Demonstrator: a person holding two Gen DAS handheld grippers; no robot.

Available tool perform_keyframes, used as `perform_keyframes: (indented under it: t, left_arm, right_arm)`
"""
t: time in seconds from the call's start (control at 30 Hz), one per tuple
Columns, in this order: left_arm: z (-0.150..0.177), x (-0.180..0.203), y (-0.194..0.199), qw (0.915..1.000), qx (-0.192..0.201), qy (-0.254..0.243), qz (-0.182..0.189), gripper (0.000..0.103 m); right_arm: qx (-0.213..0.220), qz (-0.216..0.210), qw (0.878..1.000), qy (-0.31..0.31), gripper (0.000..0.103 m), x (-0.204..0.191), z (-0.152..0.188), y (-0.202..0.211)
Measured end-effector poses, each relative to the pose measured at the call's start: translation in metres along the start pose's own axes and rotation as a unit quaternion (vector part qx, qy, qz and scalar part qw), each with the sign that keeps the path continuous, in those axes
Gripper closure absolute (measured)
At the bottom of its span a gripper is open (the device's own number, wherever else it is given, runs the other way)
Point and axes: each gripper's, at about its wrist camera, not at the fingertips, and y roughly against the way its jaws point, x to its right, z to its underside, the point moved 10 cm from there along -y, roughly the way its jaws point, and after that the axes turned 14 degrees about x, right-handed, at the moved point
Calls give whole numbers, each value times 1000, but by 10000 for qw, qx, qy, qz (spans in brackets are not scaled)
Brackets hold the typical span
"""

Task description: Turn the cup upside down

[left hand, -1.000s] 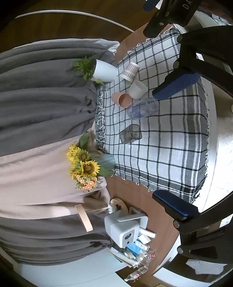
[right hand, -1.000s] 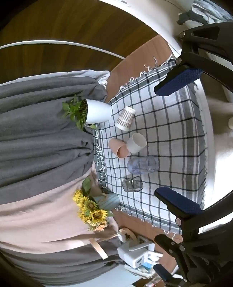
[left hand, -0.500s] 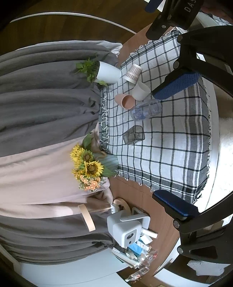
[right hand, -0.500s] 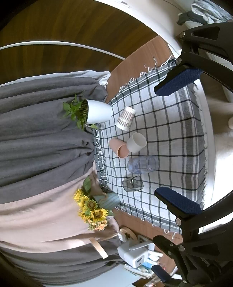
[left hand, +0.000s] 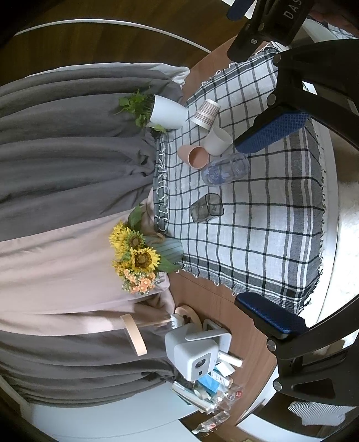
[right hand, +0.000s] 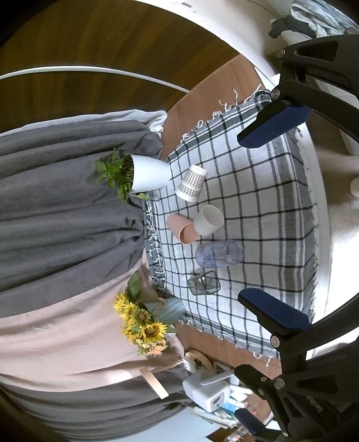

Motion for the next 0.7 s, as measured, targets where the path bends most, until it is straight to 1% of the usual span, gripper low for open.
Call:
perform_keyframes:
  t: [0.7]
  left_arm:
    - [3, -1, 1, 10000, -46, 67, 22, 0]
  right_arm:
    - [-9, 13, 10000, -28, 1, -3, 1, 0]
